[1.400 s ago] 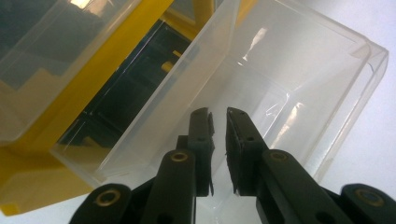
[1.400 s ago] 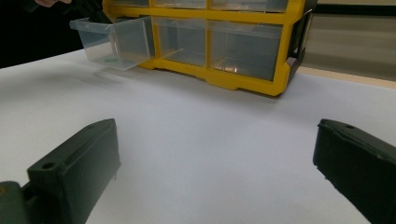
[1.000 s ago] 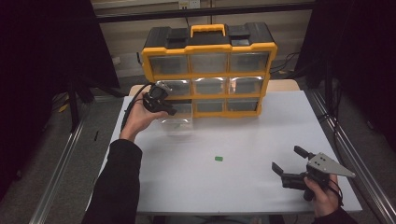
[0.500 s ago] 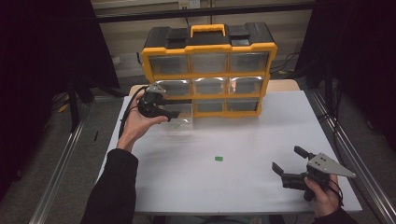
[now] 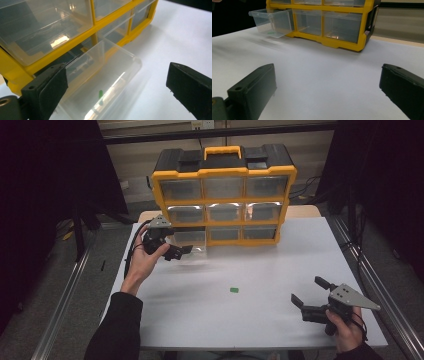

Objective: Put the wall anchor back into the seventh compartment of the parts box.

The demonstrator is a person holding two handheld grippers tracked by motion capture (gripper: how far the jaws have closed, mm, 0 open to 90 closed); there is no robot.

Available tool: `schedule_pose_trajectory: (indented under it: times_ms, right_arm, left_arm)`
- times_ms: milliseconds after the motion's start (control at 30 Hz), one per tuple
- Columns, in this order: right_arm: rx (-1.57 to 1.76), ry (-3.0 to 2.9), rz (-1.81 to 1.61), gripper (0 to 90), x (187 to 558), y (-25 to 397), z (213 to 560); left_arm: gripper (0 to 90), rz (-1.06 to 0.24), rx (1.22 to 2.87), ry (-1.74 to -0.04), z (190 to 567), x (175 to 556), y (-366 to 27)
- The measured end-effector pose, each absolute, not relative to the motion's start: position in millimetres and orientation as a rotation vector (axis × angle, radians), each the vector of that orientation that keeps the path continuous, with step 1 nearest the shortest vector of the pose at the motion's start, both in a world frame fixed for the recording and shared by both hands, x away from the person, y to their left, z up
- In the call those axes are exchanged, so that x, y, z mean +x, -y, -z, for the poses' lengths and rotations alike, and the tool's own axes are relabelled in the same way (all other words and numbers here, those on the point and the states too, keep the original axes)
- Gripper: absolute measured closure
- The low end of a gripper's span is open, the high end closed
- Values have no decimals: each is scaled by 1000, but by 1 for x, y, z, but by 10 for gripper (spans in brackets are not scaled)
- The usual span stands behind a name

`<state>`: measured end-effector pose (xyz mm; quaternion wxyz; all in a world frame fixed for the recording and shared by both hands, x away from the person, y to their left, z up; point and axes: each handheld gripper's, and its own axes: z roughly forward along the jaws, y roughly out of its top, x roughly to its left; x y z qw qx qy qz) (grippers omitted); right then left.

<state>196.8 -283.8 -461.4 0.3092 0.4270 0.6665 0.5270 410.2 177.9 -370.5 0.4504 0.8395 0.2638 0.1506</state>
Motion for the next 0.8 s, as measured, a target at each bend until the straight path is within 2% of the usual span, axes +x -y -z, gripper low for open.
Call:
schedule_pose_trajectory:
  times_ms: [567,800]
  right_arm:
    - [1118,-1764,-1390,4,197,283,462]
    - [1112,-1767,-1396,4,197,283,461]
  left_arm:
    - [62,-431,2047,-530,386,360,-169]
    - [64,-357,2029,-543,398,350,-166]
